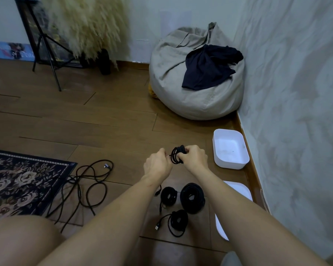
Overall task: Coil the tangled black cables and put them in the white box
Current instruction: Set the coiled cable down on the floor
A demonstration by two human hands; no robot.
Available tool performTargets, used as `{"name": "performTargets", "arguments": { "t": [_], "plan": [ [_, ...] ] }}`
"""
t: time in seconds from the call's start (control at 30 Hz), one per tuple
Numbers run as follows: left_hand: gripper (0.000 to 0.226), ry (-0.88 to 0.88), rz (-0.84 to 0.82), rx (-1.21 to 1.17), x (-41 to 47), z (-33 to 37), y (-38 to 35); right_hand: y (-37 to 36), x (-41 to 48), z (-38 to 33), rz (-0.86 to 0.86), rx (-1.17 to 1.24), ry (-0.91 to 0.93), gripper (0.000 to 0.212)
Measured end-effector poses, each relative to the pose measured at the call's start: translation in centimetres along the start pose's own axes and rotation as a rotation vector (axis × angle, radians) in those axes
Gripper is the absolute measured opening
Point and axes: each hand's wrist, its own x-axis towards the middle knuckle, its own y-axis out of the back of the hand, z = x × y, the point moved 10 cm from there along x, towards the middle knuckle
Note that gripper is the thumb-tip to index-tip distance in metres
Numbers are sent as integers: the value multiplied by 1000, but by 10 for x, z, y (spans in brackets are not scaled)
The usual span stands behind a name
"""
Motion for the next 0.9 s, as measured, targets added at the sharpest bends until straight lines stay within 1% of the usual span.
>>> {"name": "performTargets", "arguments": {
  "t": [0.07,0.13,0.2,0.27,0.37,0.47,0.6,0.7,0.8,0.9],
  "plan": [
    [21,-10,-76,-62,1,-2,-11,-2,-2,-2,-22,-12,22,16],
    [21,-37,-105,-119,2,-2,-15,-2,-3,-4,-41,-14,44,16],
    [21,-73,-91,-144,2,0,-12,-1,-5,-7,-53,0,63,16],
    [20,-79,-37,-135,3,-2,-7,-3,-6,-11,-71,12,84,17],
    [23,-43,44,-124,4,-7,2,-5,-9,-12,-74,28,90,17],
    [24,15,71,-171,6,-9,6,1,-6,-13,-28,35,74,18],
    [24,85,80,-234,11,-18,4,3,-3,-12,3,35,50,22],
    [23,114,64,-289,12,-22,0,2,-1,-9,-3,50,45,21],
    [21,91,22,-284,11,-19,-5,-1,-4,-6,-36,67,51,18],
    [12,48,-1,-246,11,-15,-6,-3,-8,-5,-55,63,71,19]
  ]
}}
